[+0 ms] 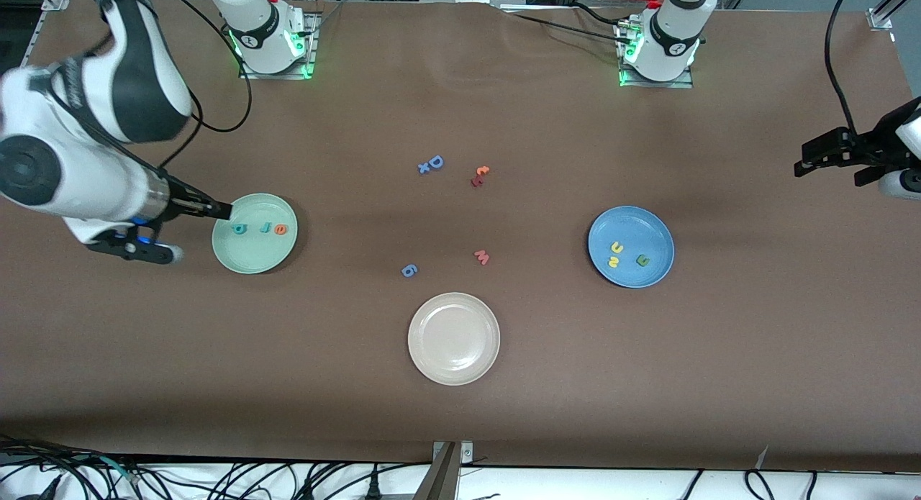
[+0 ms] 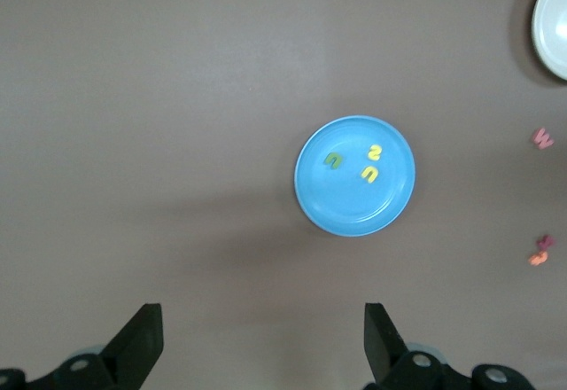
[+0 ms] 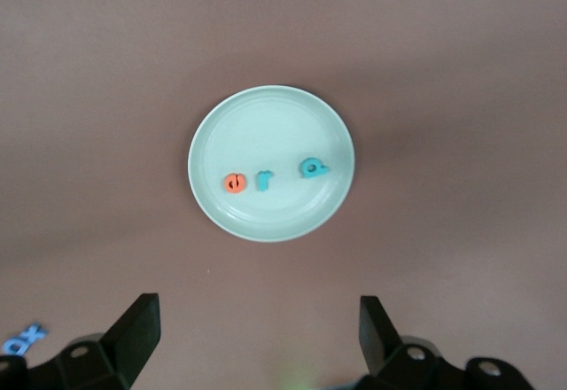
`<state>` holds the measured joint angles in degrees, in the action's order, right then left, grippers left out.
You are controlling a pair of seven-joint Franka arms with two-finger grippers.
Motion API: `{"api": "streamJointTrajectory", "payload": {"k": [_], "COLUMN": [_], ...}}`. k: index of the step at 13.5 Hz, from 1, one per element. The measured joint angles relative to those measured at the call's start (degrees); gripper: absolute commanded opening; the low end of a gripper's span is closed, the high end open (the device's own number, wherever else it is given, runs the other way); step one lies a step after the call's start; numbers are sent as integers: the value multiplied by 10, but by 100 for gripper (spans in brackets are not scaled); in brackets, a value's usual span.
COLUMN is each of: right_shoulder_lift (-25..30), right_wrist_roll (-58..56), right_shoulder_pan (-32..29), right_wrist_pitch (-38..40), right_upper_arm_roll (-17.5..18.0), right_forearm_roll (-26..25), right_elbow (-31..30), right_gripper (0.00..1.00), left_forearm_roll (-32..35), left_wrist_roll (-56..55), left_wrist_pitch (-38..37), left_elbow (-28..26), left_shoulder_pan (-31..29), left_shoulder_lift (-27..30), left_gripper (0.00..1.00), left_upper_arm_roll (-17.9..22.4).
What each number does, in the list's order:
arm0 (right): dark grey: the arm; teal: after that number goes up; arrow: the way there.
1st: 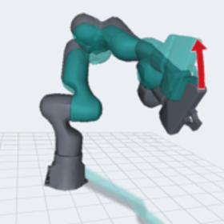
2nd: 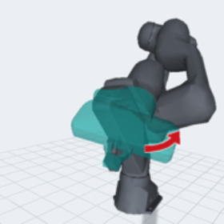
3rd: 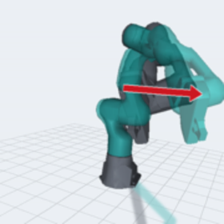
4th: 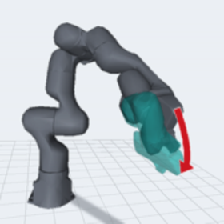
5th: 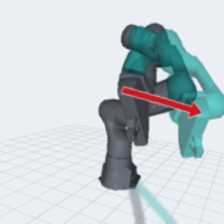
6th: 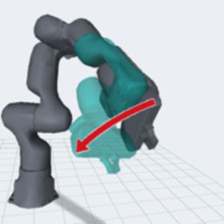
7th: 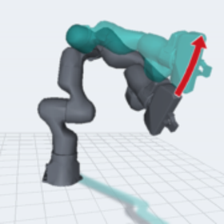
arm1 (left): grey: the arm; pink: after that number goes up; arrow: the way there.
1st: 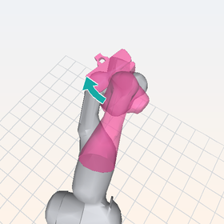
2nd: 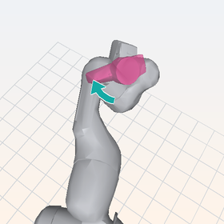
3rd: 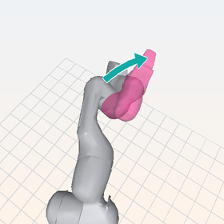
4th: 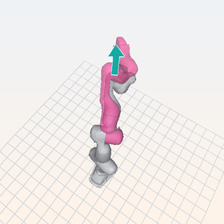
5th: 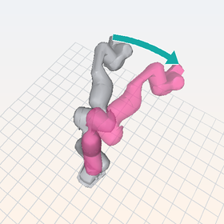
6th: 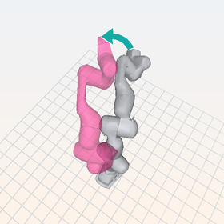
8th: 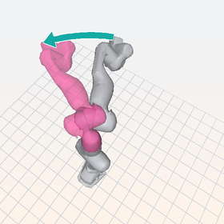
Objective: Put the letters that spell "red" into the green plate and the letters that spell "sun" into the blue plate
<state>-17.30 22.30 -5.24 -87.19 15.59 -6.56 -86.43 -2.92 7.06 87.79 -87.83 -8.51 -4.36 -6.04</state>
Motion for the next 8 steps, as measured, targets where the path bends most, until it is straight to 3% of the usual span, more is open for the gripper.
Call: {"api": "streamJointTrajectory", "payload": {"k": [3, 8], "right_shoulder_lift": [0, 0], "right_wrist_roll": [-9, -30], "right_shoulder_pan": [0, 0], "right_wrist_pitch": [36, 10], "right_upper_arm_roll": [-1, -3], "right_forearm_roll": [0, 0], "right_elbow": [34, 40], "right_gripper": [100, 100], "left_forearm_roll": [6, 6], "left_wrist_roll": [-31, -35], "left_wrist_pitch": [-2, -2], "left_elbow": [13, 26], "left_shoulder_pan": [3, 3], "left_shoulder_lift": [2, 7], "left_gripper": [100, 100], "left_upper_arm_roll": [-26, -30]}}
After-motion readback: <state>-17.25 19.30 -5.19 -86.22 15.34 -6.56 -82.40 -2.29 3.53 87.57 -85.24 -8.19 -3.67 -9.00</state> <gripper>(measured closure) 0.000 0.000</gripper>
